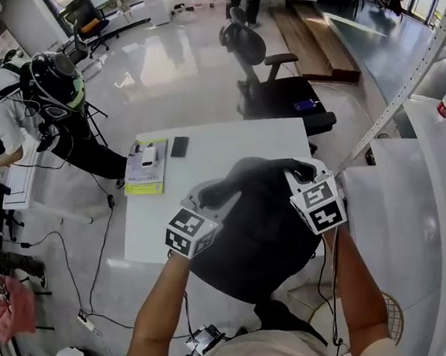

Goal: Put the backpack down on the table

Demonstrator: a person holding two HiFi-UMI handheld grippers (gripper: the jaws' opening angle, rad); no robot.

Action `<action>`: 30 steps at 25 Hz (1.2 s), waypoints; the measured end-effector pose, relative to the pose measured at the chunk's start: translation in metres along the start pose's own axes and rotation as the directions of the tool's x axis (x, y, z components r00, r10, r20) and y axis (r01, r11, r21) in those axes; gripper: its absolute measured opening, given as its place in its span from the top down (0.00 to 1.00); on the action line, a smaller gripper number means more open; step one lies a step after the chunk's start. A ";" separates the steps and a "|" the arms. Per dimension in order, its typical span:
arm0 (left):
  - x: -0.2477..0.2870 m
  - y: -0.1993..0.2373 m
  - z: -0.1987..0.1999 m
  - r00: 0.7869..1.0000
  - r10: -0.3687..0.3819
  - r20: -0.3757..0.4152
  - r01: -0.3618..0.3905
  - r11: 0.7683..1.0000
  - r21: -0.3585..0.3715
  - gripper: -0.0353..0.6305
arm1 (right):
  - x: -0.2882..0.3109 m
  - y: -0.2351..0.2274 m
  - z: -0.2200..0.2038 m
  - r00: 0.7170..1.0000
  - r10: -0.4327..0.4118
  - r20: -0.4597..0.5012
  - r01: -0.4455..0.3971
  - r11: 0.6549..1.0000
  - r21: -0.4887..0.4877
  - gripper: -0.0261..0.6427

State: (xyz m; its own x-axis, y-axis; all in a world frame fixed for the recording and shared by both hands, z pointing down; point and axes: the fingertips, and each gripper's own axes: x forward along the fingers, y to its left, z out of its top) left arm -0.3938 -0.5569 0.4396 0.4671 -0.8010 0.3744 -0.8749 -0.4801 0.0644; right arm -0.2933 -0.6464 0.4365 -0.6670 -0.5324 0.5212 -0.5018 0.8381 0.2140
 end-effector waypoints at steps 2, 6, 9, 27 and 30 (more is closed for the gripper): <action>0.023 0.003 -0.001 0.999 -0.011 -0.032 0.010 1.000 -0.003 0.72 | 0.014 -0.014 -0.023 0.996 -0.038 -0.078 0.035 0.998 -0.044 0.85; 0.064 0.009 -0.007 0.995 -0.005 -0.095 0.006 1.000 0.008 0.71 | 0.035 -0.037 -0.073 0.951 -0.160 -0.263 0.110 0.974 -0.196 0.70; 0.075 0.023 0.006 0.995 0.079 -0.062 -0.072 0.992 0.099 0.81 | 0.035 -0.049 -0.090 0.919 -0.231 -0.320 0.146 0.952 -0.269 0.66; -0.120 -0.069 0.066 0.977 0.118 0.178 -0.157 0.962 0.224 0.89 | -0.117 0.075 0.012 0.977 -0.203 0.064 0.209 0.974 -0.087 0.88; -0.176 -0.098 0.081 0.962 0.105 0.252 -0.168 0.956 0.242 0.89 | -0.167 0.113 0.039 0.968 -0.189 0.166 0.200 0.979 -0.050 0.91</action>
State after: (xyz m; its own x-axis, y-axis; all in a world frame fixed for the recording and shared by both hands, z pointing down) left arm -0.3795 -0.3978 0.2929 0.3894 -0.9113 0.1338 -0.8836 -0.4106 -0.2253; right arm -0.2602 -0.4673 0.3415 -0.6421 -0.6936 0.3265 -0.5967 0.7196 0.3551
